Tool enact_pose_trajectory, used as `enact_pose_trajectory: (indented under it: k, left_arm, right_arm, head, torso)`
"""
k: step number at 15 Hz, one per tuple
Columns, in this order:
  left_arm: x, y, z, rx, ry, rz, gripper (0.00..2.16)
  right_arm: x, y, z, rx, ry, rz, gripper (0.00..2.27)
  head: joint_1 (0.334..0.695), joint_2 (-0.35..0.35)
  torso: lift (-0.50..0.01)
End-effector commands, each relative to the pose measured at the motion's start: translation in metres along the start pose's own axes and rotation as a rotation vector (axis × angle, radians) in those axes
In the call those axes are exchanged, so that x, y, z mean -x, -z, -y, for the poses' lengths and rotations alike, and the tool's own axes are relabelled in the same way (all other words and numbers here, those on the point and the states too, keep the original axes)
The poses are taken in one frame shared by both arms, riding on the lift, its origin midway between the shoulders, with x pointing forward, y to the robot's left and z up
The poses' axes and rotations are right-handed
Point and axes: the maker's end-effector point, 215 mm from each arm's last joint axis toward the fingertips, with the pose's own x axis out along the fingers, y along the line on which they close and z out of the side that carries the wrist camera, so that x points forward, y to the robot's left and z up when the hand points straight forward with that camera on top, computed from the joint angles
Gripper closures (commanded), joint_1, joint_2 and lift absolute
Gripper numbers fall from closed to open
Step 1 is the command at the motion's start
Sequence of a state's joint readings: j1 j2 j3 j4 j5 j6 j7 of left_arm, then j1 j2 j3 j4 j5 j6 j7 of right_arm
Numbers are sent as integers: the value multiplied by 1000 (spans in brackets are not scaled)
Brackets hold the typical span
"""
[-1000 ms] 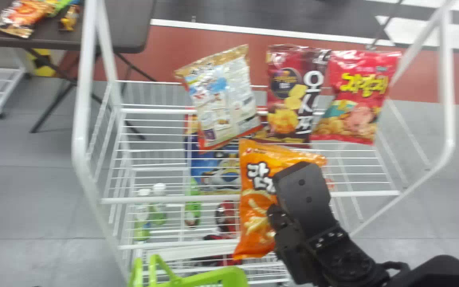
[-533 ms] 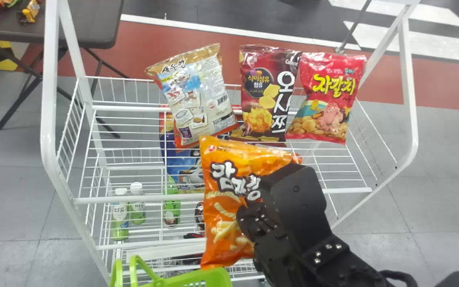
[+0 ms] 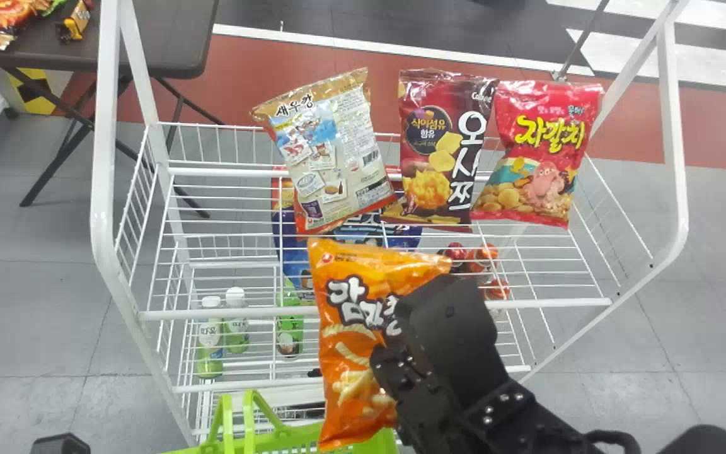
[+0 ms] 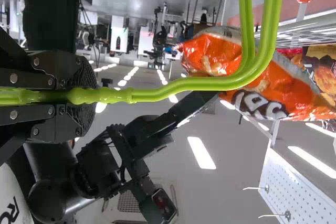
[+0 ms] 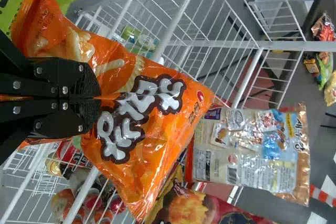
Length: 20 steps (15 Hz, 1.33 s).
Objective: Hold basket handle with left hand then pick Gamjakkang with right hand and place into basket
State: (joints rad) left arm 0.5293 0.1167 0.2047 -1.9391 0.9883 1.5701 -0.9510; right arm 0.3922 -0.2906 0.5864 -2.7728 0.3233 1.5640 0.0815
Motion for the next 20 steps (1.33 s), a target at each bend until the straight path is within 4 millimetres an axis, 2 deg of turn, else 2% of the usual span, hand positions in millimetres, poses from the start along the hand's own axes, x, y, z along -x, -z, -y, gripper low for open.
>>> enact_pose_trajectory:
  k: [1, 5, 9, 11, 15, 17, 18, 19, 20]
  left_arm:
    - [-4, -4, 2, -15, -1, -10, 2148]
    - [-9, -13, 6, -35, 1, -11, 2148]
    - [-12, -27, 9, -54, 0, -5, 2148]
    - [-14, -34, 10, -72, -9, -7, 2148]
    - [-18, -46, 16, -106, -21, -10, 2148]
    - [-18, -49, 18, -114, -21, -10, 2145]
    - [-18, -50, 18, -113, -19, -8, 2148]
    - [-17, -51, 18, -109, -16, -5, 2148]
    - [-17, -52, 18, -109, -16, -3, 2148]
  right_arm:
    - [-3, 5, -8, 2, -17, -17, 2240]
    - [1, -5, -41, 32, -100, 6, 2236]
    - [1, -10, -60, 53, -155, 16, 2233]
    - [3, -10, -67, 58, -177, 18, 2233]
    - [12, -15, -95, 91, -292, 31, 2169]
    - [16, -14, -102, 114, -311, 33, 1818]
    - [17, -14, -103, 115, -320, 33, 1423]
    - [16, -11, -100, 122, -316, 29, 454]
    - [17, -10, -101, 125, -324, 27, -2]
  head:
    - [695, -178]
    - [695, -140]
    - [695, -70]
    - [695, -52]
    - [695, -29]
    - [695, 14]
    - [695, 10]
    - [695, -8]
    - [695, -14]
  torso:
    - [-17]
    - [-17]
    - [-17]
    - [-17]
    - [-17]
    - [-17]
    - [-17]
    - [-17]
    - [-17]
